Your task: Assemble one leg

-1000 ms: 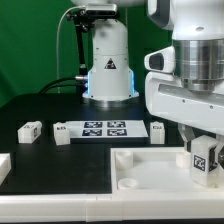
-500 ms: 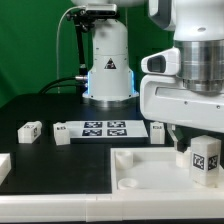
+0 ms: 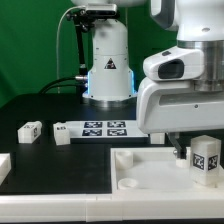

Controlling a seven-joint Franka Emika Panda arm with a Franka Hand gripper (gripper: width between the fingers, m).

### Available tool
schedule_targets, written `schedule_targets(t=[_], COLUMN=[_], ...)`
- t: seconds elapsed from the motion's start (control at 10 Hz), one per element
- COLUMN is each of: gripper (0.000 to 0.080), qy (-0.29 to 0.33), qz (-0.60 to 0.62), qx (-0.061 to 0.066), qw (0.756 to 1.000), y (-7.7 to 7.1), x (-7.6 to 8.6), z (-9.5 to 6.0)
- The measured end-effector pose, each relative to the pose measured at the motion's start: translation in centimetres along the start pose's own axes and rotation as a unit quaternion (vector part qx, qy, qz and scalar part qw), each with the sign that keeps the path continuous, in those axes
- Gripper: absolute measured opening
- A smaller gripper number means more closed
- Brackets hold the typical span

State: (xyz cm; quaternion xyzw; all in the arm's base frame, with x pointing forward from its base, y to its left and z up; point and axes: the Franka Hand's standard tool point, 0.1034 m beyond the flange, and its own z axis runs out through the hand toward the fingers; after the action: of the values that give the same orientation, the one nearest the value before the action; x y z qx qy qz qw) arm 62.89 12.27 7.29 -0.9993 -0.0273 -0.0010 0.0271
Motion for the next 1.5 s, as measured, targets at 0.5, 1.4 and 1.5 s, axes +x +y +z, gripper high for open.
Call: schedule_targets(t=[0.5, 1.4, 1.5], gripper=[0.0649, 0.029, 0.029], qy=[0.0, 0.001, 0.002], qz=[-0.198, -0.012, 0.044], qx=[-0.011, -0.009, -0.009], qw=[0.98, 1.0, 0.999], y=[0.23, 0.25, 0.27], x=[0.04, 0.04, 0.05], z=[-0.02, -0.01, -0.02])
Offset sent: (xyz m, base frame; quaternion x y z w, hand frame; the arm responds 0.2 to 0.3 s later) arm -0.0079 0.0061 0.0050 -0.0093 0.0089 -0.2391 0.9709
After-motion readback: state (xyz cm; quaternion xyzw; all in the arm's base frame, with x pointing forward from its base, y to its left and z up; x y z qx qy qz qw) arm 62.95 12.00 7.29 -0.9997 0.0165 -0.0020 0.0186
